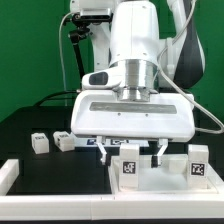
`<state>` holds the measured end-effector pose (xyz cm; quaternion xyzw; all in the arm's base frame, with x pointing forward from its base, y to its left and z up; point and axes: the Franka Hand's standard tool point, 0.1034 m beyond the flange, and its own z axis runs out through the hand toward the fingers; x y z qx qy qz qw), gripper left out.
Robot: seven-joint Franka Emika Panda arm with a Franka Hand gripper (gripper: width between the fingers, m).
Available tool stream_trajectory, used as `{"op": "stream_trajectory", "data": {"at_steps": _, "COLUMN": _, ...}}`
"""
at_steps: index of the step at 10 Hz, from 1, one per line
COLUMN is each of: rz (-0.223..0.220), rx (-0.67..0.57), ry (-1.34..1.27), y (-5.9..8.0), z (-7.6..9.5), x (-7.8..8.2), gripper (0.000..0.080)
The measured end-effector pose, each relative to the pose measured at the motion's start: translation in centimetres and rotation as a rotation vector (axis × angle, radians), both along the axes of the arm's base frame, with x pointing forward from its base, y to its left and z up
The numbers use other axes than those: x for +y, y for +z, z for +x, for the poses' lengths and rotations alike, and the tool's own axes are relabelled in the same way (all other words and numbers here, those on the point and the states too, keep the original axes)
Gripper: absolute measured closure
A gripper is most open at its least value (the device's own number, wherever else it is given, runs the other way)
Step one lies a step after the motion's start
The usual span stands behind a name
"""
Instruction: Assemble square table
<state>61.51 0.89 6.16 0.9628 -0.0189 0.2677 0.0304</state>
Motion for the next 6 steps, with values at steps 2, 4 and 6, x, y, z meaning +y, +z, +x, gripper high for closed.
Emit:
{"op": "stream_trajectory", "data": {"at_steps": 2, "rz": 0.029, "rx": 0.071, "ry": -0.003, "y": 0.8, "z": 0.1, "x": -0.1, "gripper": 0.0150}}
{"op": "stream_trajectory", "data": {"at_steps": 4, "rz": 0.063, "rx": 0.145, "ry": -0.007, "y": 1.7, "z": 0.8, "x": -0.3, "gripper": 0.0150}}
{"op": "stream_trajectory", "data": {"at_steps": 6, "rz": 0.093, "rx": 0.228, "ry": -0.017, "y": 1.2, "z": 0.9, "x": -0.2, "gripper": 0.0150}}
